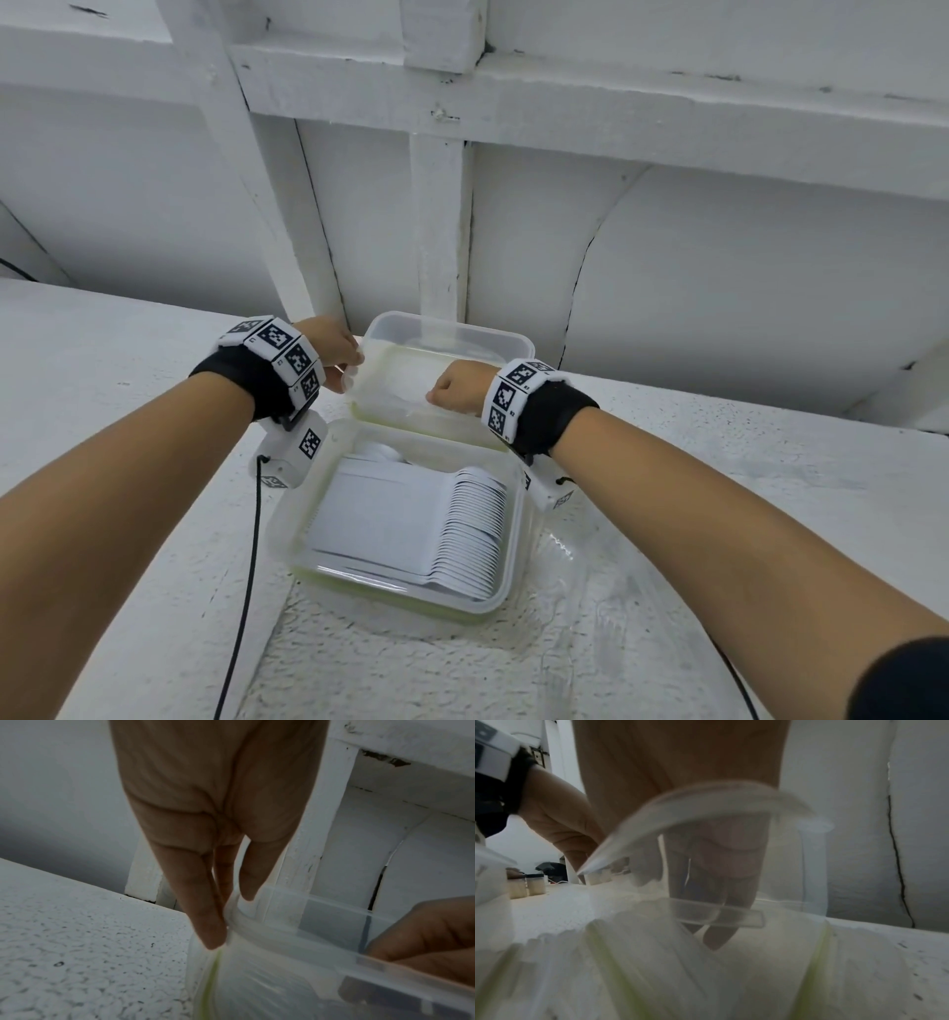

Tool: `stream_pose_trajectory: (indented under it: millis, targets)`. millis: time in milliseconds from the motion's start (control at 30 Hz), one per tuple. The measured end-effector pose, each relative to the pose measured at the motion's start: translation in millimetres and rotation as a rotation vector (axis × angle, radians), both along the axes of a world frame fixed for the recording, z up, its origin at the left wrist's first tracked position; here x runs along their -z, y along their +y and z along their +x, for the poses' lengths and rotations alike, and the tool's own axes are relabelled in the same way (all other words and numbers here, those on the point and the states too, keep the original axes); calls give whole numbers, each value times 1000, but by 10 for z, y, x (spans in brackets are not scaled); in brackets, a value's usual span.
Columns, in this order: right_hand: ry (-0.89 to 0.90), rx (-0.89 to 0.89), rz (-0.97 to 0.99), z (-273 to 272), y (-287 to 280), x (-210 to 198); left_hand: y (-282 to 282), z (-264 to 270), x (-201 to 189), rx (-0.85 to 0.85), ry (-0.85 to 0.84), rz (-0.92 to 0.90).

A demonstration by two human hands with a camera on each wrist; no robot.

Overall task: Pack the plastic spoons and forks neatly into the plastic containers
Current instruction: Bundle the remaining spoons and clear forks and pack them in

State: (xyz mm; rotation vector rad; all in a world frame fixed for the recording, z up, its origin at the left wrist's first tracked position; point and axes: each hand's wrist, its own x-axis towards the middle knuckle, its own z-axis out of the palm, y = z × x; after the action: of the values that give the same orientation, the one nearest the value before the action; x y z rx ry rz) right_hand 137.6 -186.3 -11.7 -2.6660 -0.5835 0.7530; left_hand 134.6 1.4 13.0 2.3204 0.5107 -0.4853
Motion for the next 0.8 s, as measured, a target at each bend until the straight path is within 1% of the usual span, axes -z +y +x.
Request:
stream_pose_trajectory:
  millis: [100,167,233,267,333,400,467,567,633,700,800]
  targets:
    - [-6,-5,-20,-10,-28,-41,-39,-46,-45,17,6,9]
    - [-14,-24,-34,-61,-73,-133,-68,-101,-119,74,5,83]
    - [-42,-51,-24,-119,-156,-267,-72,-172,-228,137,-35,162]
    - [-78,-69,-6,-172,-211,-361,-77,-212,-285,151,-78,170]
    - [-159,-100,47,-320,-368,-542,-127,-321,-403,157,-206,101]
    - [-233,-118,108,-523,-599,-680,-256,-524,-535,132,-333,-52]
    - [-289,-117,151,-785,-880,-751,-435,-803,-663,147,-397,-183]
    - [-323,-89,170,-1234,-1320,-715,-725,-1263,-758,279,-403,-259]
    - [-298,-46,142,-1540,-1588,-610,-929,-1529,-731,367,-385,-287]
    - [-251,0,101,-1823,-1807,-469,-1148,-1749,-637,450,-365,-290]
    - [-171,37,23,-2194,-2057,-261,-1462,-2008,-388,599,-311,-238]
